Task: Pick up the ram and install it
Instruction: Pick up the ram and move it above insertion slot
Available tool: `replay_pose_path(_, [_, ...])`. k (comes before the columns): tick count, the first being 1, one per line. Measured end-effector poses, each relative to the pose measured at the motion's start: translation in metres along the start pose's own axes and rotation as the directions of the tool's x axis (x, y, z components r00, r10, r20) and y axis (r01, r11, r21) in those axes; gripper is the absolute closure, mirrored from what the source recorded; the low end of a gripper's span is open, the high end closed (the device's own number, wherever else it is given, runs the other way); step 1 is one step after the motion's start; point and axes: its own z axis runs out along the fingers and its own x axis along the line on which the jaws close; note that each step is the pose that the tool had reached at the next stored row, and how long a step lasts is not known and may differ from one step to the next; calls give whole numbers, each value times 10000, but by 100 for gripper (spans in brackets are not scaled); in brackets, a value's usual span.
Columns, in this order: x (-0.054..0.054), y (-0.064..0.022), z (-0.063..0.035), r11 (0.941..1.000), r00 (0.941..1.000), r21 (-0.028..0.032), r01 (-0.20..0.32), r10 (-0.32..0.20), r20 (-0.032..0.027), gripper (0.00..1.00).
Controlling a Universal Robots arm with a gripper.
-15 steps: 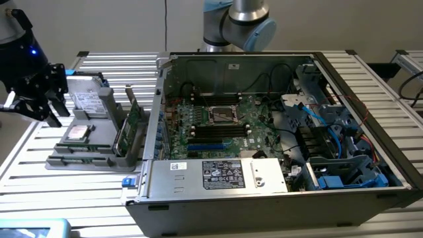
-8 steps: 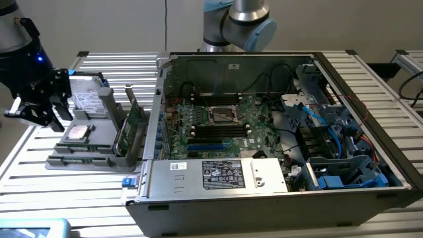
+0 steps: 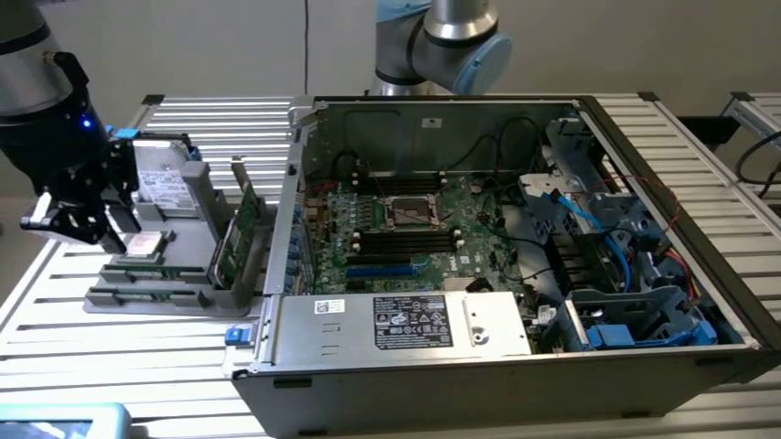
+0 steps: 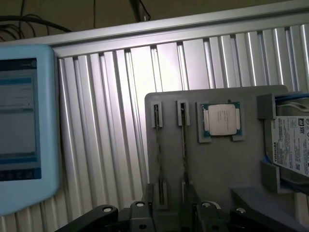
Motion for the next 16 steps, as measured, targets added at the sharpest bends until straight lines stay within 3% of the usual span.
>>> replay_pose_path(16, [-9, 5, 291, 9972, 9972, 33, 749, -749, -14, 62])
